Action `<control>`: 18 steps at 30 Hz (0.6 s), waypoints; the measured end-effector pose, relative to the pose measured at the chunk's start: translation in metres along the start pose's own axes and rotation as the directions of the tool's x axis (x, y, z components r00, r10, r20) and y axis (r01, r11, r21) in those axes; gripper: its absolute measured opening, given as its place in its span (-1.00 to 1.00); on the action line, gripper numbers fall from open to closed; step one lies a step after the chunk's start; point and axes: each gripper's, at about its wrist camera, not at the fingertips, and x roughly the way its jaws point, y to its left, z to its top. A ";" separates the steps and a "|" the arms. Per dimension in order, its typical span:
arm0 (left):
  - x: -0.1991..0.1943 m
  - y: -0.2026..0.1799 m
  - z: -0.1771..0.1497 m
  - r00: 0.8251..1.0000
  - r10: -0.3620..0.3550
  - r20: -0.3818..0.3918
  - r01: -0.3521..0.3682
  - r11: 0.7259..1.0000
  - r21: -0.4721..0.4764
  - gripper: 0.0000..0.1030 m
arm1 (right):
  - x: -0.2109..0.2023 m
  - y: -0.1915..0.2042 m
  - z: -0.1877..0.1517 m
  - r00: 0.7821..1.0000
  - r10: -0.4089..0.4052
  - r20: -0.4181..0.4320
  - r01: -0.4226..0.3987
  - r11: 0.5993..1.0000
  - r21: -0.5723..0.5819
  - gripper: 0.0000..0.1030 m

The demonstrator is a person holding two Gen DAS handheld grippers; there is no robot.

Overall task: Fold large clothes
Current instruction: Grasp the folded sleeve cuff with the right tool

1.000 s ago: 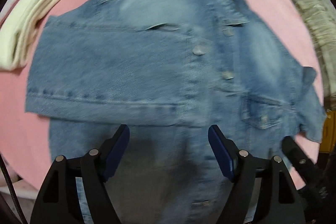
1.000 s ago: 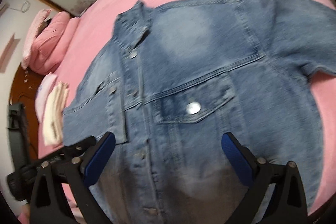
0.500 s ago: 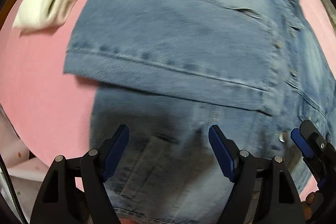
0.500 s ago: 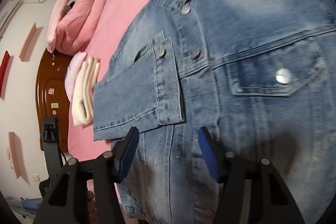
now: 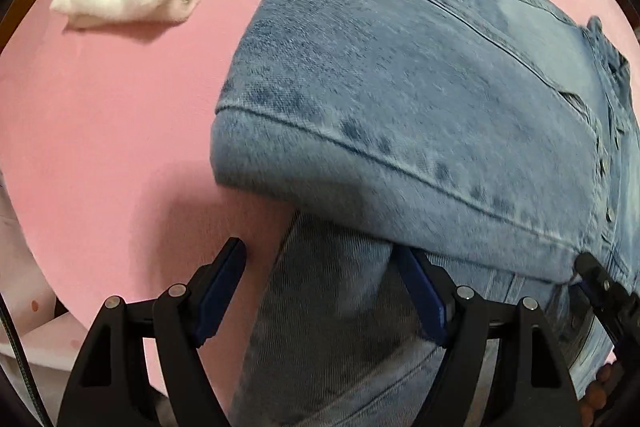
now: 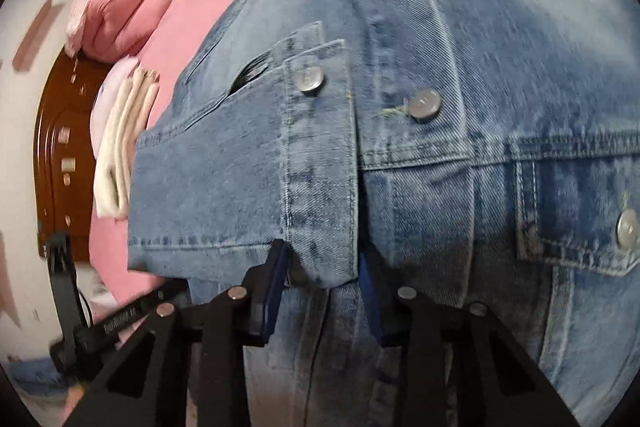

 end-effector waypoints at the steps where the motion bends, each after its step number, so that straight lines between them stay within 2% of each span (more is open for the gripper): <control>1: 0.000 0.004 0.000 1.000 -0.003 0.001 0.003 1.000 -0.004 0.49 | -0.002 0.003 0.000 1.000 -0.003 0.001 0.003 1.000 -0.022 -0.38; 7: 0.000 0.019 0.002 1.000 -0.002 0.006 0.002 1.000 -0.006 0.49 | -0.013 0.027 0.009 0.997 -0.077 -0.011 0.076 0.991 -0.106 -0.50; 8: -0.001 0.021 0.001 1.000 0.010 0.010 -0.010 1.000 0.005 0.49 | -0.018 0.033 0.009 0.996 -0.094 -0.002 0.093 0.989 -0.117 -0.84; 10: 0.002 0.017 0.004 1.000 0.021 0.012 -0.021 1.000 0.017 0.49 | -0.027 0.039 0.007 0.992 -0.123 0.018 0.124 0.983 -0.133 -0.84; 18: -0.006 0.029 0.000 0.999 0.017 0.029 -0.017 1.000 0.009 0.49 | -0.043 0.051 0.013 0.997 -0.017 0.078 0.028 0.990 -0.139 -0.88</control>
